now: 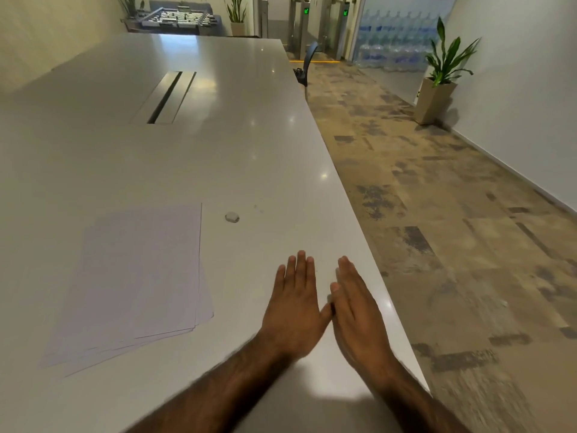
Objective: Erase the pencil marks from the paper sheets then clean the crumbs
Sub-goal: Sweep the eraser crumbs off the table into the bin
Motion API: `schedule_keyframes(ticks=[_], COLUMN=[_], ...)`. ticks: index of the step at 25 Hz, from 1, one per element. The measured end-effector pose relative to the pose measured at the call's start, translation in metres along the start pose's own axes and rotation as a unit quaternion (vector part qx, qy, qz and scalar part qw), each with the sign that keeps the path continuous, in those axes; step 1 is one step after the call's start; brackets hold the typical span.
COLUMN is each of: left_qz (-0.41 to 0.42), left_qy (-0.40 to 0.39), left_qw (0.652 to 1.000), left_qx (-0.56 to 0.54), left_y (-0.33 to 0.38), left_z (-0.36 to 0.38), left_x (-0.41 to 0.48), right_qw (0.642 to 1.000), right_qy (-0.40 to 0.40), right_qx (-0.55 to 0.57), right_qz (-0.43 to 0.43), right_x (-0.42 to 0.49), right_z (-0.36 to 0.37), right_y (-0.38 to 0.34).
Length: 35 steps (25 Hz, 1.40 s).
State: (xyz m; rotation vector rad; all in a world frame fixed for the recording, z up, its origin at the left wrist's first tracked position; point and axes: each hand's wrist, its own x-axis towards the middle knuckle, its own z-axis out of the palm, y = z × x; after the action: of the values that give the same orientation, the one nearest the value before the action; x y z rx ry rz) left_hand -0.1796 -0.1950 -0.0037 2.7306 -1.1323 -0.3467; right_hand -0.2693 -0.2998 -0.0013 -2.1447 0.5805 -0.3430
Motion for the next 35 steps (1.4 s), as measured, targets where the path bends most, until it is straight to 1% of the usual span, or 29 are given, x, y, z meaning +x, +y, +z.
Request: schedule_keyframes(ticks=[1,2,3,4,5,6,8,11,12,13,14,15,16,17,19,21,22,24,26,27,29,30,32,33,35], left_qz=[0.009,0.016,0.021,0.021,0.017,0.011,0.004,0.003,0.003,0.003,-0.001,-0.008,-0.017,-0.025,-0.025,0.003,0.027,0.063,0.056,0.042,0.017,0.017,0.031,0.029,-0.002], left_qy=[0.017,0.035,0.052,0.064,0.070,0.069,0.053,0.045,0.047,0.048,0.048,0.049,0.050,0.053,0.050,0.041,0.035,0.032,0.054,0.068,0.073,0.065,0.065,0.073,0.093], left_qw=[1.000,0.999,0.998,0.997,0.997,0.997,0.999,0.999,0.999,0.999,0.999,0.999,0.998,0.998,0.998,0.999,0.999,0.997,0.995,0.995,0.997,0.998,0.997,0.996,0.995], left_qx=[-0.015,-0.028,-0.035,-0.033,-0.027,-0.019,-0.008,0.007,0.012,0.015,0.015,0.014,0.014,0.016,0.015,0.007,-0.002,-0.032,-0.059,-0.054,-0.022,0.002,0.036,0.033,0.020], left_y=[-0.006,-0.017,-0.031,-0.046,-0.061,-0.072,-0.081,-0.070,-0.067,-0.064,-0.062,-0.060,-0.057,-0.053,-0.043,-0.030,-0.025,-0.021,-0.031,-0.038,-0.052,-0.056,-0.054,-0.050,-0.048], left_z=[-0.003,-0.005,-0.006,-0.007,-0.007,-0.007,-0.007,0.003,0.007,0.011,0.013,0.015,0.016,0.017,0.015,0.010,0.009,0.008,0.011,0.009,0.005,0.002,0.001,0.001,0.002], left_x=[0.002,0.001,-0.003,-0.008,-0.014,-0.021,-0.030,-0.041,-0.045,-0.047,-0.049,-0.049,-0.047,-0.042,-0.023,-0.003,0.004,0.009,0.007,0.006,0.005,0.005,0.004,0.003,-0.003], right_qw=[1.000,0.998,0.986,0.960,0.931,0.909,0.889,0.872,0.874,0.885,0.907,0.935,0.960,0.977,0.994,0.998,0.998,0.998,0.994,0.984,0.940,0.924,0.917,0.916,0.914], right_qy=[-0.009,-0.029,-0.061,-0.101,-0.143,-0.180,-0.202,-0.180,-0.180,-0.182,-0.174,-0.150,-0.116,-0.084,-0.041,-0.041,-0.048,-0.051,-0.048,-0.048,-0.057,-0.062,-0.069,-0.075,-0.095], right_qx=[-0.009,-0.048,-0.130,-0.216,-0.273,-0.304,-0.337,-0.405,-0.406,-0.384,-0.337,-0.269,-0.198,-0.137,-0.050,0.005,0.009,-0.021,-0.092,-0.169,-0.338,-0.377,-0.394,-0.393,-0.389], right_qz=[-0.008,-0.038,-0.089,-0.146,-0.193,-0.221,-0.237,-0.210,-0.199,-0.191,-0.185,-0.176,-0.161,-0.140,-0.092,-0.048,-0.038,-0.041,-0.045,-0.035,0.000,0.008,-0.007,-0.022,-0.062], right_x=[-0.003,-0.009,-0.018,-0.026,-0.034,-0.038,-0.028,0.014,0.027,0.036,0.040,0.039,0.035,0.029,0.017,0.011,0.009,0.006,0.004,0.003,-0.001,-0.001,0.002,0.006,0.015], right_z=[-0.004,-0.008,-0.011,-0.011,-0.009,-0.005,0.002,0.004,0.002,0.000,-0.002,-0.005,-0.007,-0.009,-0.014,-0.015,-0.016,-0.017,-0.021,-0.024,-0.022,-0.017,-0.005,0.002,0.012], right_y=[-0.001,0.001,0.003,0.005,0.007,0.009,0.008,0.000,-0.002,-0.002,0.000,0.004,0.010,0.017,0.029,0.031,0.029,0.024,0.023,0.025,0.027,0.024,0.015,0.011,0.006])
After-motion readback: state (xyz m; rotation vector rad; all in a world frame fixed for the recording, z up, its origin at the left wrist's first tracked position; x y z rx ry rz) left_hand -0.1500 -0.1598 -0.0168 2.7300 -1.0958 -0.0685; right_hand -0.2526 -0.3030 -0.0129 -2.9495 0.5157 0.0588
